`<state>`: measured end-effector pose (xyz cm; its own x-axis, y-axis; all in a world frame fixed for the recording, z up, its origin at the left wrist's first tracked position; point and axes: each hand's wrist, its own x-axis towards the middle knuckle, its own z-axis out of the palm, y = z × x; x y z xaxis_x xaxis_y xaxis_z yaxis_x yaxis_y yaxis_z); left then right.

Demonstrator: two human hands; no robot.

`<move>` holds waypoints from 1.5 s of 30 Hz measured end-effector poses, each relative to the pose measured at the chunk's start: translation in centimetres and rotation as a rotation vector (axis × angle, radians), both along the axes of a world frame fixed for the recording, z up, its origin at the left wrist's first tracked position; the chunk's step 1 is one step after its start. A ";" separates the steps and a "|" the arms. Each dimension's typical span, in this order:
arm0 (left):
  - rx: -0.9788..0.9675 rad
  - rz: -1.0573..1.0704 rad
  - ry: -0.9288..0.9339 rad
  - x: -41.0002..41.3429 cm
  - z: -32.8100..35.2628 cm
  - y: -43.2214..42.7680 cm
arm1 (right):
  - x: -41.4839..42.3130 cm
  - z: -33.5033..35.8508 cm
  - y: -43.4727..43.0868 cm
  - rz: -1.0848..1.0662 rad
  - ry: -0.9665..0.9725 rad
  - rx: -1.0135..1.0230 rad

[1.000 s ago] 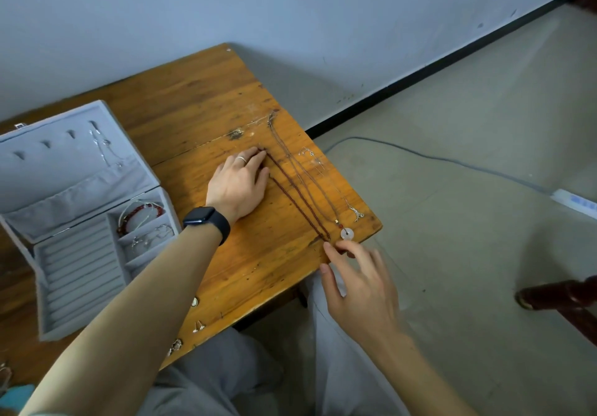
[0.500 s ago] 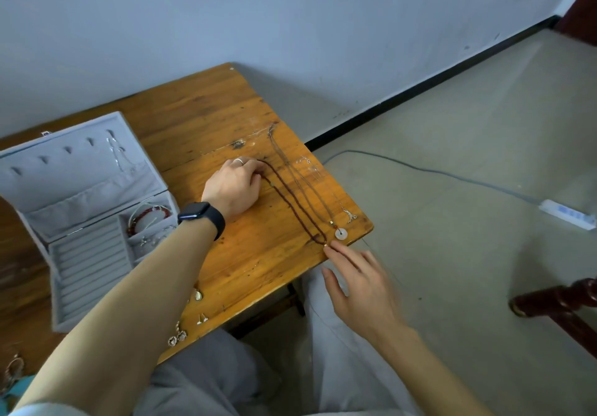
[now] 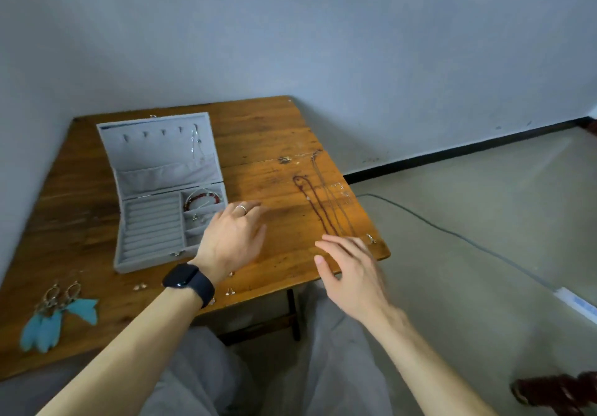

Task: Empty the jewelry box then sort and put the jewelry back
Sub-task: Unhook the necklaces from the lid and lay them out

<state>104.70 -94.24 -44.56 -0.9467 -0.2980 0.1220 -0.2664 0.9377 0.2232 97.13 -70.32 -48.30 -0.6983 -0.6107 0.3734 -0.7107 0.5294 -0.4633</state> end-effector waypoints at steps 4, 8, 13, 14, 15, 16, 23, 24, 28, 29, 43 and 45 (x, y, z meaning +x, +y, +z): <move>0.001 0.110 0.035 3.6 0.7 -0.6 | -0.5 2.3 -4.2 0.102 0.033 0.104; -0.015 0.191 0.069 6.4 1.4 -2.5 | -0.8 3.7 -8.7 0.186 0.024 0.183; -0.020 0.264 0.086 8.9 2.3 -6.2 | -1.8 5.6 -13.7 0.265 0.057 0.214; -0.020 0.280 0.094 9.0 2.5 -6.8 | -2.0 6.0 -14.7 0.278 0.066 0.211; -0.019 0.294 0.106 9.1 2.7 -7.5 | -2.2 6.5 -15.5 0.288 0.071 0.210; -0.020 0.306 0.116 9.1 2.9 -8.1 | -2.4 6.9 -16.4 0.295 0.072 0.214; -0.066 0.343 0.157 7.5 3.9 -12.3 | -4.4 9.0 -22.1 0.311 0.031 0.199; -0.079 0.346 0.158 7.1 4.0 -13.0 | -4.7 9.0 -23.0 0.304 0.023 0.183; -0.130 0.364 0.163 4.8 4.9 -15.6 | -5.9 8.6 -26.6 0.233 -0.028 0.130; -0.141 0.370 0.168 4.1 5.2 -16.2 | -6.2 8.5 -27.4 0.215 -0.049 0.126; -0.241 0.485 0.178 -3.2 5.2 -21.7 | -7.0 5.9 -34.1 0.034 0.026 -0.021; -0.271 0.507 0.266 -3.5 4.5 -21.6 | -6.8 5.8 -34.3 0.000 0.052 -0.018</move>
